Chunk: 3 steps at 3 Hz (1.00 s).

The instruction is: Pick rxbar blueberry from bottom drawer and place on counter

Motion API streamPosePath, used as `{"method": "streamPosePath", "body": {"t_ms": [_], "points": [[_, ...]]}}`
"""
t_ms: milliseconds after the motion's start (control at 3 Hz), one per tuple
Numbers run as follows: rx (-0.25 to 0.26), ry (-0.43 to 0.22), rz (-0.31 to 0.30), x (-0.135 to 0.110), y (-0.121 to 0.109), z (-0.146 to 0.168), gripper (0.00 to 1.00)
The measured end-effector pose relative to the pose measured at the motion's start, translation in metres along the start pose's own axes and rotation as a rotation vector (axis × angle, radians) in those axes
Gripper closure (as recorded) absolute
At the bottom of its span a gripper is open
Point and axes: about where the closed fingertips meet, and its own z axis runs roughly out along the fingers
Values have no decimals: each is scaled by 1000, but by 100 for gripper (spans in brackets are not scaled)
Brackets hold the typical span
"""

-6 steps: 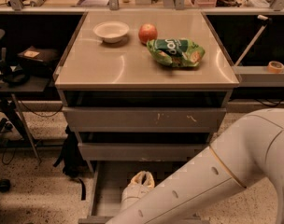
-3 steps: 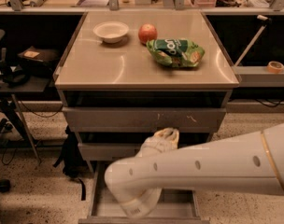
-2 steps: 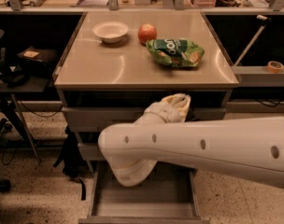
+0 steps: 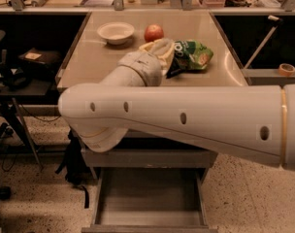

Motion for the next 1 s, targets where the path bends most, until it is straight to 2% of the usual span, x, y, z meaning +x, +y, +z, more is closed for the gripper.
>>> {"method": "streamPosePath", "body": {"t_ms": [333, 667, 1000], "points": [[-52, 0, 0, -3, 17, -3, 100], [-78, 8, 1, -2, 23, -3, 100], [-114, 100, -40, 53, 40, -8, 100]]}}
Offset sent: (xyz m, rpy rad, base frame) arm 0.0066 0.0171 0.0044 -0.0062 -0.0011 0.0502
